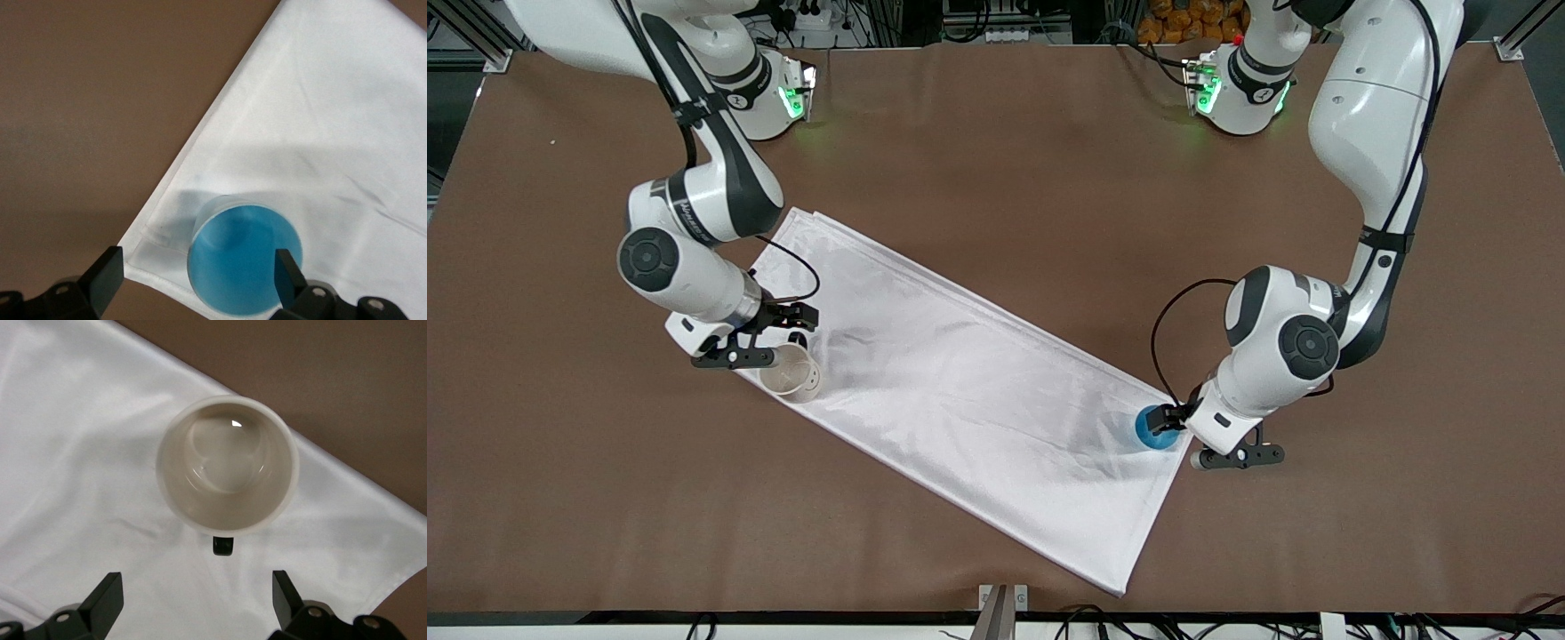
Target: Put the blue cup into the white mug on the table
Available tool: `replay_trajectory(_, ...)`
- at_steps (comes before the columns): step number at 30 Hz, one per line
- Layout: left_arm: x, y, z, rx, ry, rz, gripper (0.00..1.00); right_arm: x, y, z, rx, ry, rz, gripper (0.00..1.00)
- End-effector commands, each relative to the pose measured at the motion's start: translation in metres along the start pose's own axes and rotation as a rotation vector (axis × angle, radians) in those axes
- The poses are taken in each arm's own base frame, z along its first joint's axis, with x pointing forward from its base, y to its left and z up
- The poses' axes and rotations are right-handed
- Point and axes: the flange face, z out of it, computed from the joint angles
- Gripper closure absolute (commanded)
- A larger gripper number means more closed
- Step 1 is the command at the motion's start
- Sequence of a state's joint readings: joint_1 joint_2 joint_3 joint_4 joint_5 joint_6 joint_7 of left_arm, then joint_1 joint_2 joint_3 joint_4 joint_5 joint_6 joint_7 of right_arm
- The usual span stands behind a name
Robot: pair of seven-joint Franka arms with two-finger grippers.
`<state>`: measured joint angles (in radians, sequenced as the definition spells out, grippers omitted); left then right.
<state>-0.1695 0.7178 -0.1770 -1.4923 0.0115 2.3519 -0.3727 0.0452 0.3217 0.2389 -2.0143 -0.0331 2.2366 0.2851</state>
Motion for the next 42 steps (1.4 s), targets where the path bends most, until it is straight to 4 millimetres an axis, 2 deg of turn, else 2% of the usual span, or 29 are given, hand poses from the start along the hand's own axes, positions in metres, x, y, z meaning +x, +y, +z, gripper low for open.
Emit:
replay_trajectory(1, 0.002, -0.001, 0.012, 0.019, 0.002, -0.003, 0.0, -0.002, -0.008, 0.018, -0.061, 0.005, 0.04, 0.01)
replay_trajectory(8, 0.001, 0.0, 0.019, 0.007, 0.005, -0.034, 0.0, 0.001, -0.011, 0.033, -0.06, 0.014, 0.029, 0.03)
replay_trajectory(9, 0.001, 0.001, 0.019, 0.006, 0.007, -0.043, 0.05, 0.002, -0.011, 0.034, -0.058, 0.019, 0.028, 0.05)
replay_trajectory(12, -0.001, 0.004, 0.02, 0.006, 0.006, -0.073, 0.35, 0.004, -0.011, 0.039, -0.054, 0.031, 0.024, 0.08)
replay_trajectory(17, -0.002, 0.007, 0.021, 0.008, 0.005, -0.074, 1.0, 0.006, -0.006, 0.04, -0.073, 0.038, 0.012, 0.17)
replay_trajectory(24, -0.001, 0.005, 0.019, 0.01, 0.008, -0.066, 1.0, 0.011, 0.001, 0.045, -0.068, 0.05, 0.017, 0.29)
replay_trajectory(28, 0.002, 0.001, 0.013, 0.008, 0.014, -0.084, 1.0, 0.013, 0.003, 0.049, -0.061, 0.057, 0.019, 0.39)
replay_trajectory(31, 0.001, -0.002, 0.007, 0.014, 0.009, -0.086, 1.0, 0.014, 0.006, 0.052, -0.061, 0.057, 0.022, 0.51)
replay_trajectory(33, 0.0, 0.0, -0.008, 0.019, 0.005, -0.091, 1.0, 0.014, 0.007, 0.053, -0.063, 0.056, 0.023, 0.6)
replay_trajectory(38, -0.005, -0.002, -0.045, 0.061, -0.05, -0.091, 1.0, 0.014, 0.006, 0.051, -0.068, 0.055, 0.023, 0.88)
replay_trajectory(41, -0.009, -0.004, -0.062, 0.085, -0.08, -0.078, 1.0, 0.013, 0.004, 0.046, -0.07, 0.057, 0.021, 1.0)
replay_trajectory(42, -0.012, -0.006, -0.066, 0.096, -0.097, -0.072, 1.0, 0.014, 0.004, 0.045, -0.07, 0.059, 0.019, 1.0)
